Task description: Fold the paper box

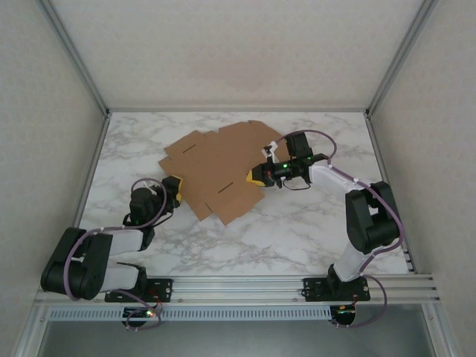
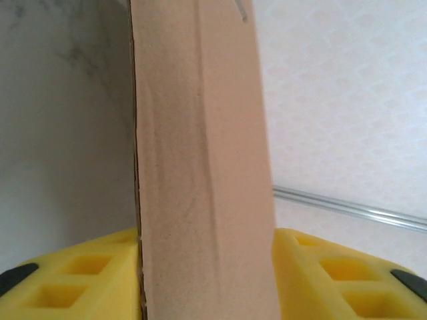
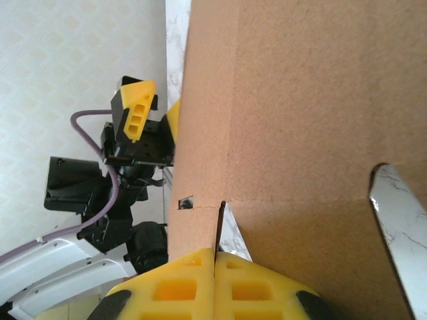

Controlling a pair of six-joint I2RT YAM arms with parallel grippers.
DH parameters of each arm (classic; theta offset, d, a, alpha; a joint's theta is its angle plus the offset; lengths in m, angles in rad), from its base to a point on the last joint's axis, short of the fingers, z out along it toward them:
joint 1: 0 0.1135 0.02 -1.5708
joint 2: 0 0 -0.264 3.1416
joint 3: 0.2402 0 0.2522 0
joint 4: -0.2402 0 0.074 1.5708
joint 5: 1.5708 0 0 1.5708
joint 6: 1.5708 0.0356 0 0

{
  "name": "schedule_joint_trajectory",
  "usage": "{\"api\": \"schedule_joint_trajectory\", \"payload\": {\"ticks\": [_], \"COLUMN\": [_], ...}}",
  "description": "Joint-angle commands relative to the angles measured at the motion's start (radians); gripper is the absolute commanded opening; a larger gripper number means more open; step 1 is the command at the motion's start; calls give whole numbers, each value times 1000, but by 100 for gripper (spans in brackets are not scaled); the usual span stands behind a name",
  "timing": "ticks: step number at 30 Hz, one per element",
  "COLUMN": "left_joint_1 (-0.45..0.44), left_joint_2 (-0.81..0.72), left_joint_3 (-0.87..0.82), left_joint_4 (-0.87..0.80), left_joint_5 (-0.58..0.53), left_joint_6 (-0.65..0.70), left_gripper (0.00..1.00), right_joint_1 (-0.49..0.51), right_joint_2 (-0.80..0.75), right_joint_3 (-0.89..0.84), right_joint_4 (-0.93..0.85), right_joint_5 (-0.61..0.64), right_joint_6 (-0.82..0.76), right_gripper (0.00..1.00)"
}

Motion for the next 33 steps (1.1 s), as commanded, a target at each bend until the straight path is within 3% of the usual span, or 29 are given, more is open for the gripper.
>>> {"api": "schedule_joint_trajectory", "payload": {"ticks": [1,7,12,14,15,19,21,23,26,29,33], "left_joint_1": [-9,-12,-20,-20,-20,-20,-20,-19,-19,-22,-29], "left_joint_2": [-62,-65,-15,-19,-27,-121,-188,-270,-347,-367,-325], "left_joint_3": [-5,16,28,33,39,87,129,196,311,435,654], "left_joint_4": [25,-8,25,20,8,-112,-210,-336,-497,-621,-839], "left_joint_5": [-55,-71,-59,-65,-71,-115,-154,-212,-290,-334,-381], "left_joint_6": [7,16,-1,-3,0,20,37,72,121,156,199], "left_gripper": [39,14,0,0,0,0,0,0,0,0,0], "right_joint_1": [-8,-8,-8,-9,-9,-19,-24,-27,-26,-27,-27], "right_joint_2": [-40,-38,-39,-41,-44,-90,-142,-206,-284,-341,-389], "right_joint_3": [-16,-20,-20,-19,-17,-13,-4,27,81,110,128], "right_joint_4": [20,23,20,8,4,-52,-105,-207,-358,-432,-468], "right_joint_5": [-9,-7,-6,1,6,112,220,381,610,732,802], "right_joint_6": [10,7,6,0,-5,-8,-7,-18,-32,-38,-44], "right_gripper": [5,5,5,6,10,74,89,96,96,95,94]}}
